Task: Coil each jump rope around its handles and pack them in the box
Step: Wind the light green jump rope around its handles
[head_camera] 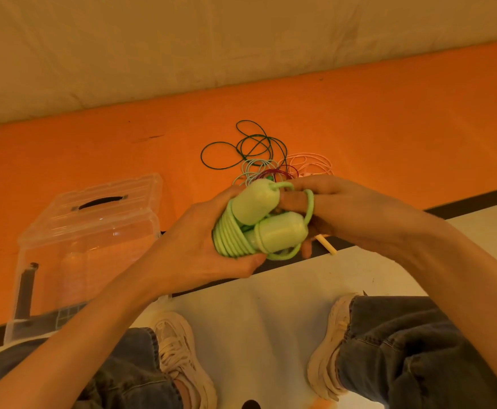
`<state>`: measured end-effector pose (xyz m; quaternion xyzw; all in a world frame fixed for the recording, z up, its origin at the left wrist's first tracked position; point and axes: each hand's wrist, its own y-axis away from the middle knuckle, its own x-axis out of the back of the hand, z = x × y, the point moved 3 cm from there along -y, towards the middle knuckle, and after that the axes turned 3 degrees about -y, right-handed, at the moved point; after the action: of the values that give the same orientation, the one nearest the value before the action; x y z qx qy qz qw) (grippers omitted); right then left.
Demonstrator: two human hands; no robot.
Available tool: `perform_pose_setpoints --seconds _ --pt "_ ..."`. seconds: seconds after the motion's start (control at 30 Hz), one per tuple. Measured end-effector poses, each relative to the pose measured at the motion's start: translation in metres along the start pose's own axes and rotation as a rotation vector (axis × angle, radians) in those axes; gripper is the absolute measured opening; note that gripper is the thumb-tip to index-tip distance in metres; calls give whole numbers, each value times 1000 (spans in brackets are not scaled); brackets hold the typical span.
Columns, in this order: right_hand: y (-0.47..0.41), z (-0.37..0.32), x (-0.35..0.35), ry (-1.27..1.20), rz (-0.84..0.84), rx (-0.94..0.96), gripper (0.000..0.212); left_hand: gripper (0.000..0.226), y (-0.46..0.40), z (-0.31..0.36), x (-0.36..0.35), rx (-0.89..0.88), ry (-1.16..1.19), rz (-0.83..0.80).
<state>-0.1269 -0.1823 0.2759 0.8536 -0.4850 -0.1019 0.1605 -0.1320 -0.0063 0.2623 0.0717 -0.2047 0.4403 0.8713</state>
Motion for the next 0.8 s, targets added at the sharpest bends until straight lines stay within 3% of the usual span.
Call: perform_pose_setpoints --seconds 0.23,0.4,0.5,0.6,0.7,0.8 --pt "-4 6 7 -460 -260 6 34 47 0 5 8 -74 -165 67" --pt "-5 5 9 -652 -303 -9 27 58 2 0 16 -152 -516 73" --pt "-8 3 15 -566 -9 3 15 64 3 -10 12 -123 -691 -6" --pt "-7 -2 41 -542 387 83 15 59 4 -18 4 -24 -590 -55" --pt "0 -8 59 -728 500 181 15 49 1 -14 3 63 -283 5" --pt "1 -9 59 -934 534 225 10 55 -4 -6 -2 142 39 -31"
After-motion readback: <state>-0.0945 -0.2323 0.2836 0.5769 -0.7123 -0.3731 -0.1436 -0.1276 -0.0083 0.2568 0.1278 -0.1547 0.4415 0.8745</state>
